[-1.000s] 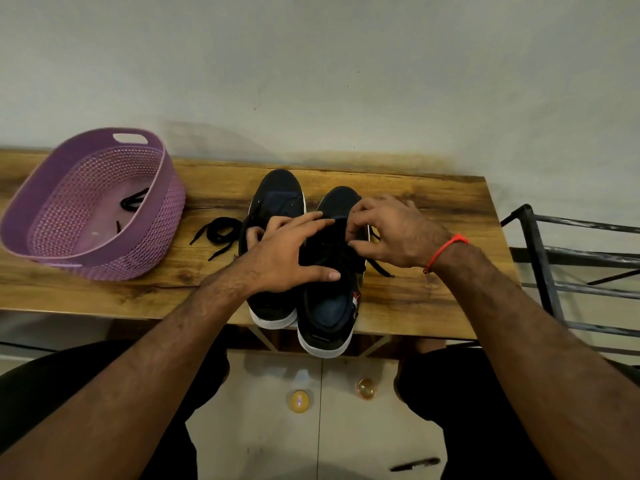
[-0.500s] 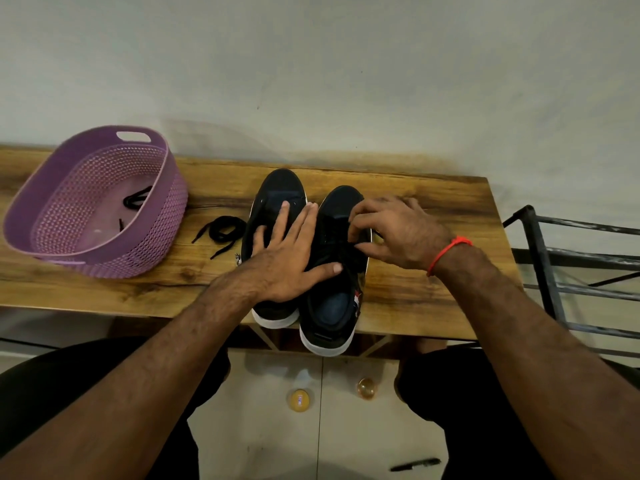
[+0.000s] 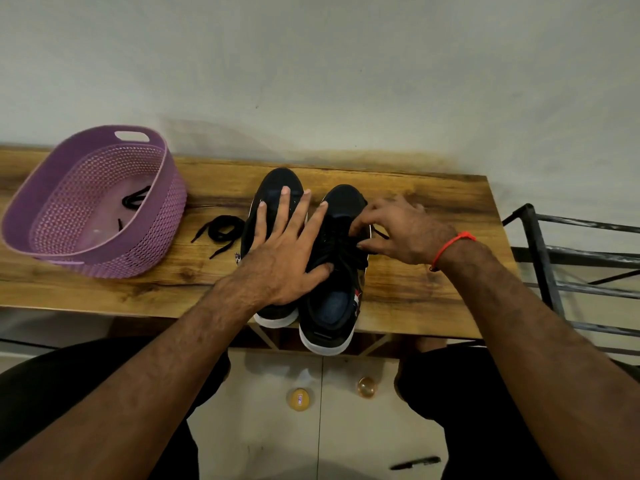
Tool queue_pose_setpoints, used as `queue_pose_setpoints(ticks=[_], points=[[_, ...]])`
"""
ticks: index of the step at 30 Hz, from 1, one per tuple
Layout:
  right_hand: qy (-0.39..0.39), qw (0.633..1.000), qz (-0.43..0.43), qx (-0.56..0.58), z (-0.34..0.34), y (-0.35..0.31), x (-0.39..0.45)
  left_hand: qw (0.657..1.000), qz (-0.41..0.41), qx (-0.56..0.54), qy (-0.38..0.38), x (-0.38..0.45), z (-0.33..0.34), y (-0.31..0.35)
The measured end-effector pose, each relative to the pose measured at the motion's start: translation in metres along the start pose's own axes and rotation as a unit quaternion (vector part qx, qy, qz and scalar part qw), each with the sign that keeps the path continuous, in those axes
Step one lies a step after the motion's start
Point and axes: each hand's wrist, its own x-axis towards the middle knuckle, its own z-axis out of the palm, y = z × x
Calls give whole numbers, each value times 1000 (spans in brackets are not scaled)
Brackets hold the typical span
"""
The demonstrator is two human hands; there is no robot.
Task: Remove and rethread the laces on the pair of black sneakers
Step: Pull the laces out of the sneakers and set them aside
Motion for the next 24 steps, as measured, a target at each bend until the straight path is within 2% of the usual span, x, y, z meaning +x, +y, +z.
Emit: queue_pose_setpoints(ticks=[3, 6, 7, 10, 20, 24], points=[[3, 1000, -6, -13, 1, -3, 1, 998, 39, -28, 26, 1, -7, -3], [37, 999, -9, 13, -1, -1, 0, 983, 9, -179, 49, 3, -16, -1], [59, 998, -13, 22, -2, -1, -1, 978, -6, -199, 61, 4, -16, 1], [96, 995, -28, 15, -4, -3, -3, 983, -11, -166, 74, 7, -11, 2], [74, 995, -31, 59, -8, 5, -5, 993, -8, -117, 25, 4, -10, 1], [100, 991, -15, 91, -14, 13, -5, 988, -10, -148, 41, 3, -9, 2]])
